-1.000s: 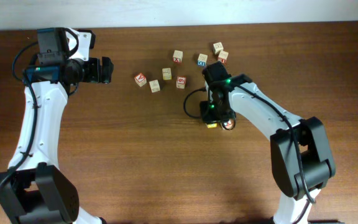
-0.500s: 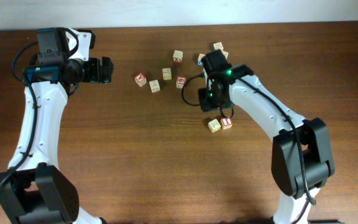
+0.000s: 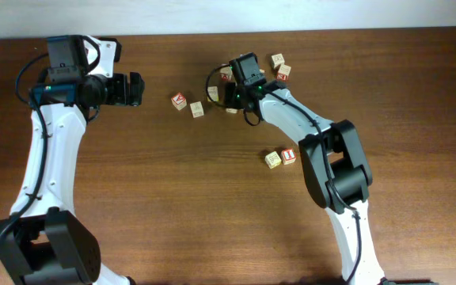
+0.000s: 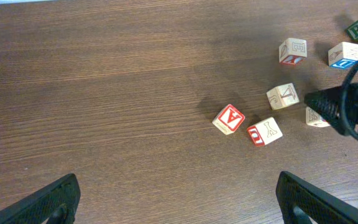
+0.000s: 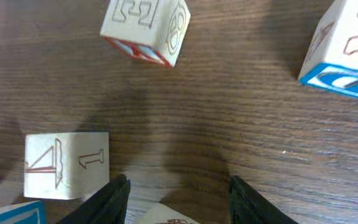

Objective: Rotate 5 blocks

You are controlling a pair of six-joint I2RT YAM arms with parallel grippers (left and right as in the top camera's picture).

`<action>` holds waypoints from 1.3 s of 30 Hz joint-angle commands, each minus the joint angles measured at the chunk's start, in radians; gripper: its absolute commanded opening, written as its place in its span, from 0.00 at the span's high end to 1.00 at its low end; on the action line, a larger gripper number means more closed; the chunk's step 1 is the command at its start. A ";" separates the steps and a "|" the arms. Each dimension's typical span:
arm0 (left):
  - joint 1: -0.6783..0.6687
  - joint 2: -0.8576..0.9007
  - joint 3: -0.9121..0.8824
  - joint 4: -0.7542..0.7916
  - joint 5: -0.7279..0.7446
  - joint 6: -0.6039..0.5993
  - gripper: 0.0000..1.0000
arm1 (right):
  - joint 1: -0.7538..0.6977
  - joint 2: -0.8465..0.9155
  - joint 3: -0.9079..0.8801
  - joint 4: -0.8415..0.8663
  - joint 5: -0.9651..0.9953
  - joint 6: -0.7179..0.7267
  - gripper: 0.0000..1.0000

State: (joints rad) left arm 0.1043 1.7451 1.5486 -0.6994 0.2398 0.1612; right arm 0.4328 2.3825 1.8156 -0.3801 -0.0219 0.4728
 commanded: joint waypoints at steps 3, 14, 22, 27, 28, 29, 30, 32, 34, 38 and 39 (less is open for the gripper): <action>0.001 0.002 0.008 -0.001 0.015 0.009 0.01 | 0.031 0.025 0.010 -0.006 0.036 0.010 0.56; 0.001 0.002 0.008 -0.001 0.015 0.009 0.01 | 0.032 -0.031 0.016 -0.266 0.061 -0.022 0.65; 0.001 0.002 0.008 -0.001 0.015 0.009 0.01 | 0.032 -0.032 0.079 -0.430 0.059 -0.049 0.77; 0.001 0.002 0.008 -0.001 0.015 0.009 0.01 | 0.032 -0.034 0.351 -0.823 -0.058 -0.049 0.83; 0.001 0.002 0.008 -0.001 0.015 0.009 0.01 | 0.032 -0.033 0.349 -0.885 -0.084 -0.048 0.83; 0.001 0.002 0.008 -0.001 0.015 0.009 0.01 | 0.040 -0.033 0.317 -0.958 -0.079 -0.049 0.83; 0.001 0.002 0.008 -0.001 0.015 0.009 0.01 | 0.051 -0.033 0.279 -0.967 -0.079 -0.049 0.83; 0.001 0.002 0.008 -0.001 0.015 0.009 0.01 | 0.072 -0.033 0.204 -0.955 -0.079 -0.049 0.83; 0.001 0.002 0.008 -0.001 0.015 0.009 0.01 | 0.104 -0.030 0.163 -0.939 -0.067 -0.049 0.82; 0.001 0.002 0.008 -0.001 0.015 0.009 0.01 | 0.105 -0.029 0.084 -0.925 -0.044 -0.046 0.82; 0.001 0.002 0.008 -0.001 0.015 0.009 0.01 | 0.104 -0.029 0.080 -0.919 -0.044 -0.046 0.82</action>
State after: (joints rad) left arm 0.1040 1.7451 1.5486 -0.6994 0.2398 0.1612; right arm 0.5339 2.3623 1.9144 -1.3041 -0.0872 0.4194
